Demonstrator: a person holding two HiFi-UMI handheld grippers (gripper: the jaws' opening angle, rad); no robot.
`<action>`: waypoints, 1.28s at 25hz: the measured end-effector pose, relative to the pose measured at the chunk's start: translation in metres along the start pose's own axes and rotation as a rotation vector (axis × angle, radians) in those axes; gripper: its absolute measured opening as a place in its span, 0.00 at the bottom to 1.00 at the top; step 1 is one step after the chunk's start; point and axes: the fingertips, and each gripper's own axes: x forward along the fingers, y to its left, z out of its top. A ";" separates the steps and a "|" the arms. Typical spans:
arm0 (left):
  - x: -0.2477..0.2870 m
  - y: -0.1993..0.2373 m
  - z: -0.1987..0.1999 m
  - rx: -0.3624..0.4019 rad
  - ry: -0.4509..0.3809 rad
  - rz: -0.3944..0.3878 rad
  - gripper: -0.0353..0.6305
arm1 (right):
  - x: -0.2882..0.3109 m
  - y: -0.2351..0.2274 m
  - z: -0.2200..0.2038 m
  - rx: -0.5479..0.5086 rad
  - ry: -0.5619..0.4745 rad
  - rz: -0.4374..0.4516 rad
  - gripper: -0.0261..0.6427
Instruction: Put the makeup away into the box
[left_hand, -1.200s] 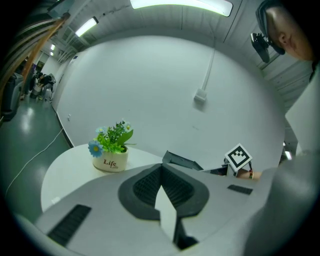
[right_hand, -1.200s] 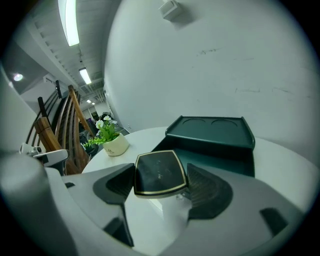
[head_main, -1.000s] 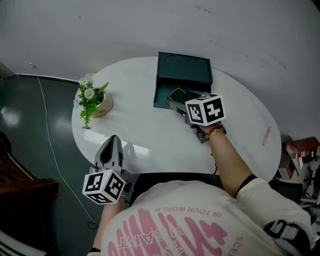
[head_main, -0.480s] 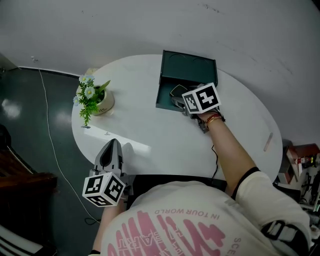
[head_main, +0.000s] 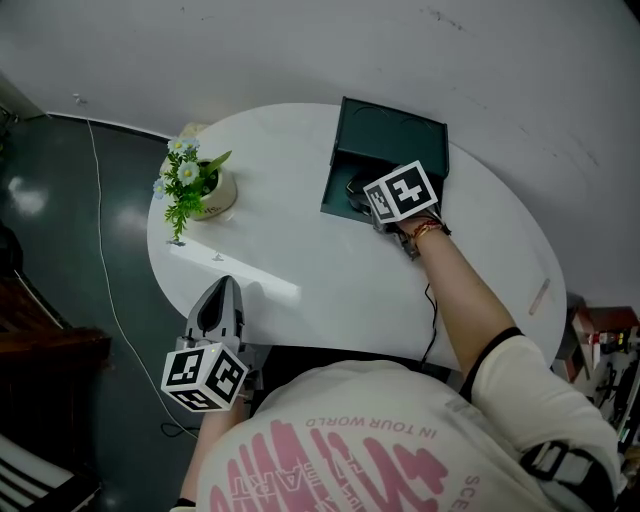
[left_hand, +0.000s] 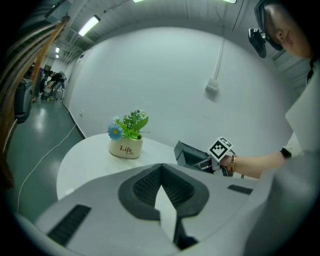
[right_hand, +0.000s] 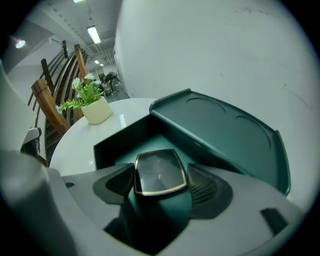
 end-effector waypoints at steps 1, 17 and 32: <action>0.000 0.000 0.001 0.000 -0.001 0.001 0.05 | 0.002 0.000 0.000 -0.012 0.002 -0.007 0.54; -0.011 0.003 0.006 -0.008 -0.021 -0.002 0.06 | 0.012 -0.004 -0.010 0.030 0.091 0.004 0.55; -0.032 0.006 0.013 -0.044 -0.073 0.003 0.05 | 0.015 -0.006 -0.012 0.037 0.102 -0.017 0.54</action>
